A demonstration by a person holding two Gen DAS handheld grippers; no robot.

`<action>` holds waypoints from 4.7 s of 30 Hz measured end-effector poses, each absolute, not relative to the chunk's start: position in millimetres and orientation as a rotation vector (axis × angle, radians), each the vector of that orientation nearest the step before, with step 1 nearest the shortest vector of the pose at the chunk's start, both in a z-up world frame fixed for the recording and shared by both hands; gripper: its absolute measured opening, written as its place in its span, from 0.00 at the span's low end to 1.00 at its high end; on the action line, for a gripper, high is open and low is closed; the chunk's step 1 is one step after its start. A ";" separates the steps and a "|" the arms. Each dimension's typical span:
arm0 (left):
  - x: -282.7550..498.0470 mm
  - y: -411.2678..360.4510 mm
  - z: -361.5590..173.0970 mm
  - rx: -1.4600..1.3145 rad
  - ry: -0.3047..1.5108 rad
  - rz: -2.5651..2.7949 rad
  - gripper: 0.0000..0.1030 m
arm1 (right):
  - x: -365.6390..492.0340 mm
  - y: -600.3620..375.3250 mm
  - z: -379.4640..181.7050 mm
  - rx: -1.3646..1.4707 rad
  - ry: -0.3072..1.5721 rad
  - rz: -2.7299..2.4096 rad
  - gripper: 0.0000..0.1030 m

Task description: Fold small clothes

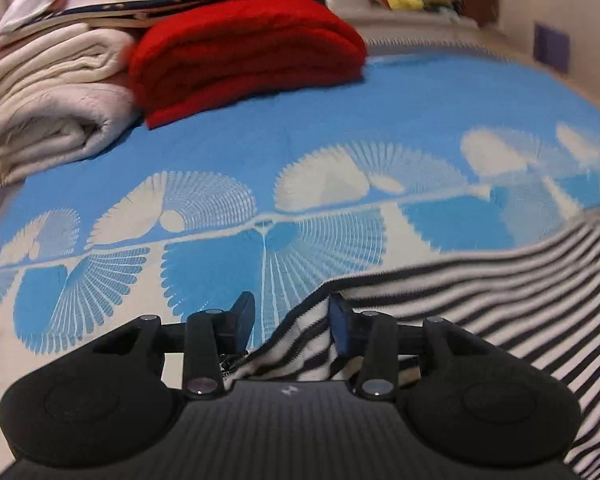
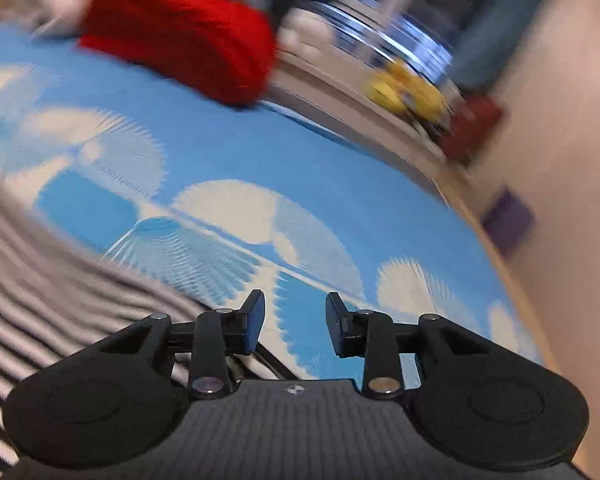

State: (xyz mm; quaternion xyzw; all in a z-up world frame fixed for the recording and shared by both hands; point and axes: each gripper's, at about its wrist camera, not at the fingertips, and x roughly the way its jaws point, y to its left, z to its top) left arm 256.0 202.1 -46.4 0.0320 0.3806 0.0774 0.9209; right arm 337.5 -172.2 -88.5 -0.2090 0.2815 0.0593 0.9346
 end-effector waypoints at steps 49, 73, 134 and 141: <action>77.2 267.4 -78.8 -0.477 1.173 -0.008 0.02 | 183.4 -350.3 -116.1 0.189 1.220 0.218 0.08; 118.3 164.2 -78.9 0.004 1.091 -0.076 0.12 | 191.7 -279.9 -124.1 -0.170 1.142 0.242 0.41; 195.2 260.8 -124.3 -0.976 1.179 -0.161 0.69 | 36.6 73.2 -50.7 -0.504 0.501 0.903 0.11; 193.6 267.1 -124.5 -0.864 1.171 -0.182 0.09 | 46.6 92.1 -59.0 -0.502 0.551 0.968 0.11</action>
